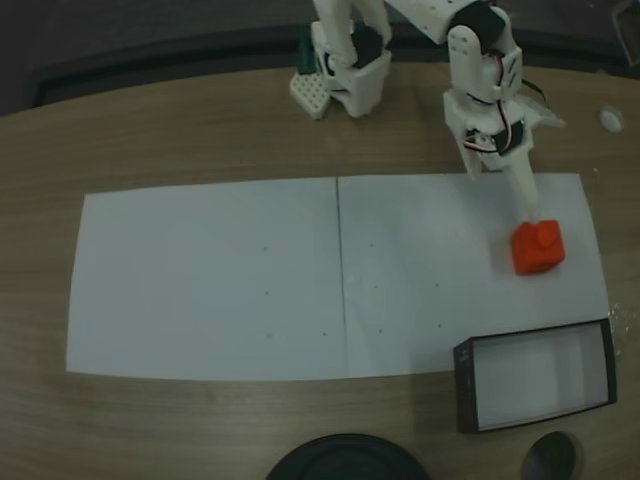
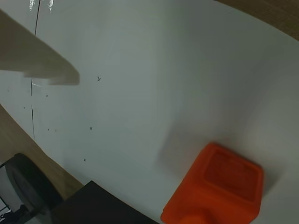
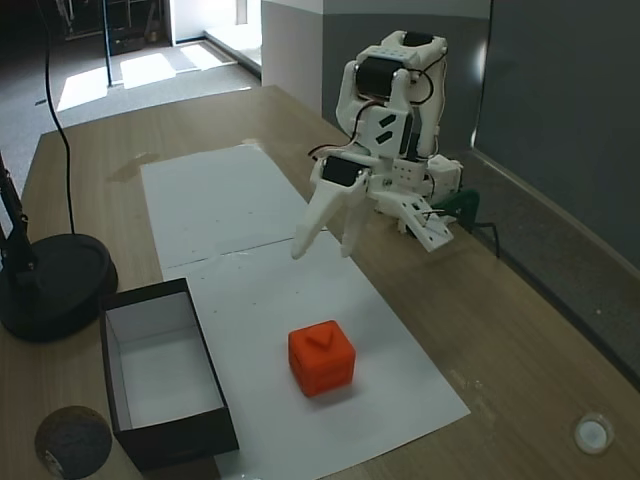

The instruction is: Grab a orange square and put it in the box.

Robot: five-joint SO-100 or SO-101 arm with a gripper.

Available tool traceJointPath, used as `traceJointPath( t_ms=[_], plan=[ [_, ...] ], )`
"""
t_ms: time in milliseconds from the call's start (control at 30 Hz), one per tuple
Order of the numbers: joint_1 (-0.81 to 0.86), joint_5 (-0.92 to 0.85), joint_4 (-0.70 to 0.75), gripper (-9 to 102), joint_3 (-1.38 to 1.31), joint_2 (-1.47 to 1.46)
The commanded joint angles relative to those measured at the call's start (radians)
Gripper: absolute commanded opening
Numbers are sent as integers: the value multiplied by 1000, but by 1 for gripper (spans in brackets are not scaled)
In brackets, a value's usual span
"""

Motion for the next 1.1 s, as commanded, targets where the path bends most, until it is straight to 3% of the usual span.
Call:
traceJointPath(
  t_ms=[0,300,500,700,1067],
  plan=[
    [-2,-2,-8,43,-172,-15],
    [-14,-51,0,43,-549,-380],
    [-87,-48,25,43,-624,-600],
    [-95,18,153,43,-624,-629],
    [-106,14,140,43,-652,-638]
  ],
)
